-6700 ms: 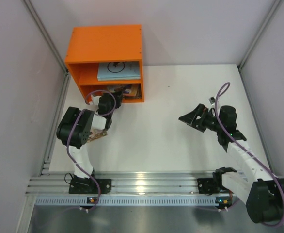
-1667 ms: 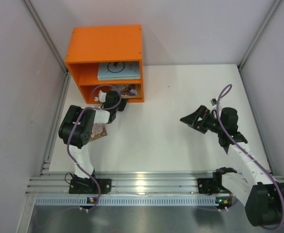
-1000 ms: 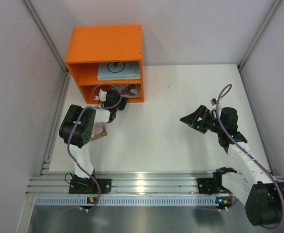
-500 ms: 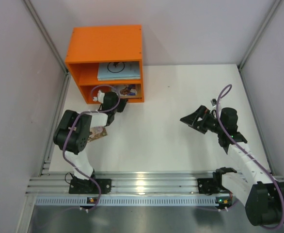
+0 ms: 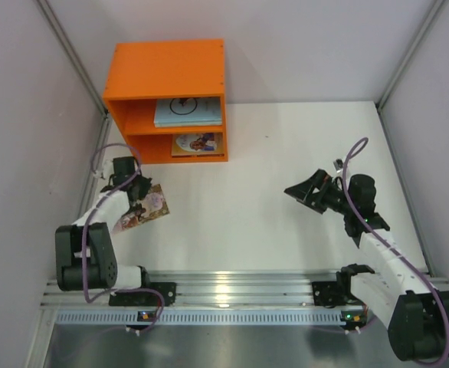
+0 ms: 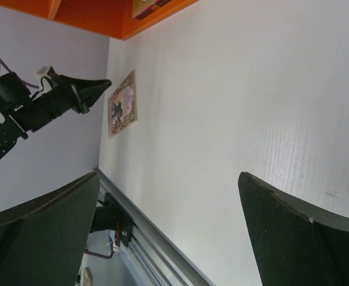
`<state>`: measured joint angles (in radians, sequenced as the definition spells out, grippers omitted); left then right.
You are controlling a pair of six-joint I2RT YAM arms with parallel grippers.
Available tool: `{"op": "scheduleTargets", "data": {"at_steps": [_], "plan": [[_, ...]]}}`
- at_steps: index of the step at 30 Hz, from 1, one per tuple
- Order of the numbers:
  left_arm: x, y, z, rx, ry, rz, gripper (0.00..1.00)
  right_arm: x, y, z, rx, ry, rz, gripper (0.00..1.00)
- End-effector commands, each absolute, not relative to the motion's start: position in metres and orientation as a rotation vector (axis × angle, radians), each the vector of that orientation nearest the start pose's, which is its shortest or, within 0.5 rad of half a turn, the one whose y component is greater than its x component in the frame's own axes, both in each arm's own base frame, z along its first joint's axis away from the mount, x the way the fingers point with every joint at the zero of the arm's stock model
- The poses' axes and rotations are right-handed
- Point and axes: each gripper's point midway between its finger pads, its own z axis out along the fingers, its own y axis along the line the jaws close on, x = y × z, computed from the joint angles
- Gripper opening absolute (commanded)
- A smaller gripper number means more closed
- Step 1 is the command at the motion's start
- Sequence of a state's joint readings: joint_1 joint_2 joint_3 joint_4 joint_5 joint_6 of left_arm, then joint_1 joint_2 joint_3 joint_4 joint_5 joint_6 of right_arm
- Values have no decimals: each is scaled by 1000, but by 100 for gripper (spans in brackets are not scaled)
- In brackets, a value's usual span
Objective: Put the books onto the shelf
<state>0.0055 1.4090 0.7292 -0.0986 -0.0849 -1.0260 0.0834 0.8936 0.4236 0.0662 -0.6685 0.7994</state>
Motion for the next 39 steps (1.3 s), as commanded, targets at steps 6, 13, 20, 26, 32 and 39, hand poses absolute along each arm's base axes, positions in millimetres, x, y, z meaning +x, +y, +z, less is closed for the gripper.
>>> {"op": "scheduleTargets", "data": {"at_steps": [6,13,20,26,32,39], "plan": [[251,150,40,-1525,2155,272,0,246,165,175,204,2010,1312,100],[252,142,-5,-1595,2321,201,0,237,167,178,174,1998,1327,100],[262,103,-4,-1455,2395,0,0,240,165,178,172,2003,1300,100],[254,36,11,-1255,2474,-163,0,246,164,176,197,2019,1290,100],[240,-59,37,-1005,2525,-479,0,253,158,169,268,2032,1246,100],[268,-57,71,-710,2505,-298,0,263,164,158,352,2081,1214,96]]}}
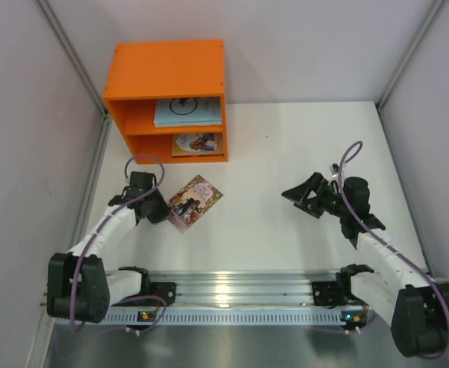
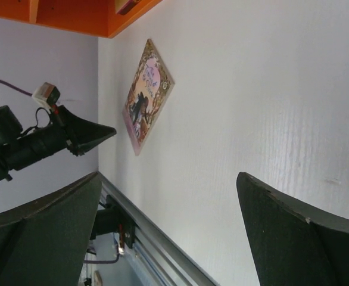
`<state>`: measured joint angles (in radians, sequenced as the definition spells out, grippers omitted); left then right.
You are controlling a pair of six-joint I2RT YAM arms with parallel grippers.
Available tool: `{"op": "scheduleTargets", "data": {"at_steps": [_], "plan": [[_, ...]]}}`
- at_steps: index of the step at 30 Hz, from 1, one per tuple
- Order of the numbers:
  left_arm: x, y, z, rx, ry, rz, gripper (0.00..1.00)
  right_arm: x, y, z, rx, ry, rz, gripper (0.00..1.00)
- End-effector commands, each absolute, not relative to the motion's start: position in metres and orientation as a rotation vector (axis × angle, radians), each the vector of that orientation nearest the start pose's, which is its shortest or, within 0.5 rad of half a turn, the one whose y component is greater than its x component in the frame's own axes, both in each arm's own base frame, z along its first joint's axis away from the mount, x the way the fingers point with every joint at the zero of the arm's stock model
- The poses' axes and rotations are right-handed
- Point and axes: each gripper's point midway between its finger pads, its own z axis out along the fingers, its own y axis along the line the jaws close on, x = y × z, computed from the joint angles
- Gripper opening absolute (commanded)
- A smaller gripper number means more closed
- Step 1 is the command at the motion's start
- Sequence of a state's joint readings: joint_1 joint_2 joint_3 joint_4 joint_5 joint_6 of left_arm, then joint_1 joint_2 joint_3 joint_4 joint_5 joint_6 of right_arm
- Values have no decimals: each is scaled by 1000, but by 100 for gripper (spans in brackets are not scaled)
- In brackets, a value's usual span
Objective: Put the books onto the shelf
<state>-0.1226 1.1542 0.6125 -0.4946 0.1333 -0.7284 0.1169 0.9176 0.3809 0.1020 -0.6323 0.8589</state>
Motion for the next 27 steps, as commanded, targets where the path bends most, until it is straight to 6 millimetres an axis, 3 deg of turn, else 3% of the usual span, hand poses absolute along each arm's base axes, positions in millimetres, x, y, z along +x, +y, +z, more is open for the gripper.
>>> {"op": "scheduleTargets", "data": {"at_steps": [1,4,7,9,12,17,21,22,23,26,27], "plan": [[276,-44,65,-701,2509,-199,0,263,169,157,349,2087,1194,94],[298,-39,68,-712,2482,-185,0,268,179,157,341,2099,1160,88],[319,-35,59,-707,2444,-162,0,256,210,162,259,2134,1175,86],[329,-37,50,-704,2453,-164,0,252,217,164,248,2137,1169,85],[331,-41,36,-686,2498,-177,0,247,224,163,238,2145,1142,84],[315,-45,15,-657,2578,-178,0,243,229,154,218,2170,1111,84],[294,-86,23,-587,2600,-410,0,241,232,139,206,2216,1082,84],[292,-100,36,-597,2563,-495,0,242,231,136,213,2222,1066,84],[275,-119,32,-561,2594,-560,0,241,233,135,200,2227,1060,84],[247,-158,49,-511,2580,-717,0,243,233,129,193,2245,1023,83],[242,-163,54,-515,2576,-743,0,244,233,125,193,2258,1014,82]]}}
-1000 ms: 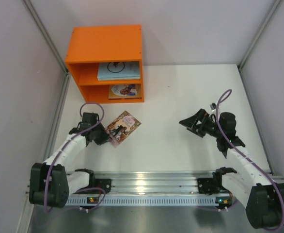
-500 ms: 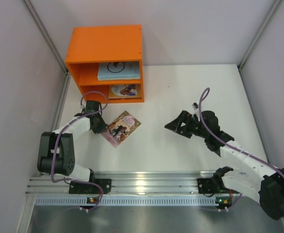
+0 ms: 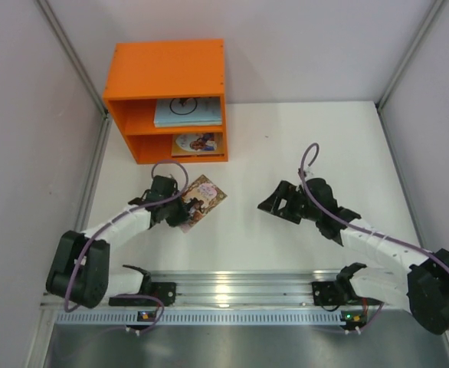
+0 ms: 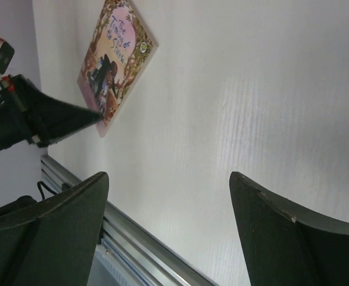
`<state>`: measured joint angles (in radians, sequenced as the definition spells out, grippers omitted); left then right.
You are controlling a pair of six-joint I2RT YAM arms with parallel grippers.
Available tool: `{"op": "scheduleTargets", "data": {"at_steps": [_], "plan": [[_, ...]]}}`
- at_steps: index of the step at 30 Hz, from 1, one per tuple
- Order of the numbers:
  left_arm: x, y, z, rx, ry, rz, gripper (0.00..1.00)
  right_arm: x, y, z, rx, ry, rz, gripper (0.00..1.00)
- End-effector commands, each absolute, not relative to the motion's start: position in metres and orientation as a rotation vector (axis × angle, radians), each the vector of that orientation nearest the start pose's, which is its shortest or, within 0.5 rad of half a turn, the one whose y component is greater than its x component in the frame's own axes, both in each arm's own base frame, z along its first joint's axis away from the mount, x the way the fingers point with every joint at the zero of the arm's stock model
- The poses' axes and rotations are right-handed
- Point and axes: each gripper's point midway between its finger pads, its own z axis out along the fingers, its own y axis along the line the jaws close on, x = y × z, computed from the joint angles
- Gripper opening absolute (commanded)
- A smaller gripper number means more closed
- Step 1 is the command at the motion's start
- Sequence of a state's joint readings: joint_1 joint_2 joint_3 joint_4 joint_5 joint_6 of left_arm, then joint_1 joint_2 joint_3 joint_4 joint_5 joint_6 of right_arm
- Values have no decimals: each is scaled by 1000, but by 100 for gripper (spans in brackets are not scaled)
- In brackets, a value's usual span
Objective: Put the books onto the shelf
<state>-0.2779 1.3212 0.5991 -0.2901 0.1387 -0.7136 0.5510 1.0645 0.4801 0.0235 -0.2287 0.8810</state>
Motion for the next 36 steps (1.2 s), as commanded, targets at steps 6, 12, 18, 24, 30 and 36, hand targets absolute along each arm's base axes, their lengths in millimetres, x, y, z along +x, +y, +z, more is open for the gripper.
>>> {"op": "scheduleTargets", "data": {"at_steps": [6,12,18,24,30,36], "plan": [[279,-115,75,-545,2460,-395,0,252,248,125,173,2280,994,79],[335,-50,67,-629,2409,-88,0,252,260,135,140,2267,1021,80],[359,-37,41,-678,2446,-17,0,249,253,126,158,2266,997,80],[364,-64,37,-624,2476,-203,0,249,254,118,145,2285,973,81],[320,-116,28,-538,2587,-453,0,253,265,106,135,2326,947,77],[258,-151,12,-582,2656,-708,0,246,285,92,112,2380,911,69]]}}
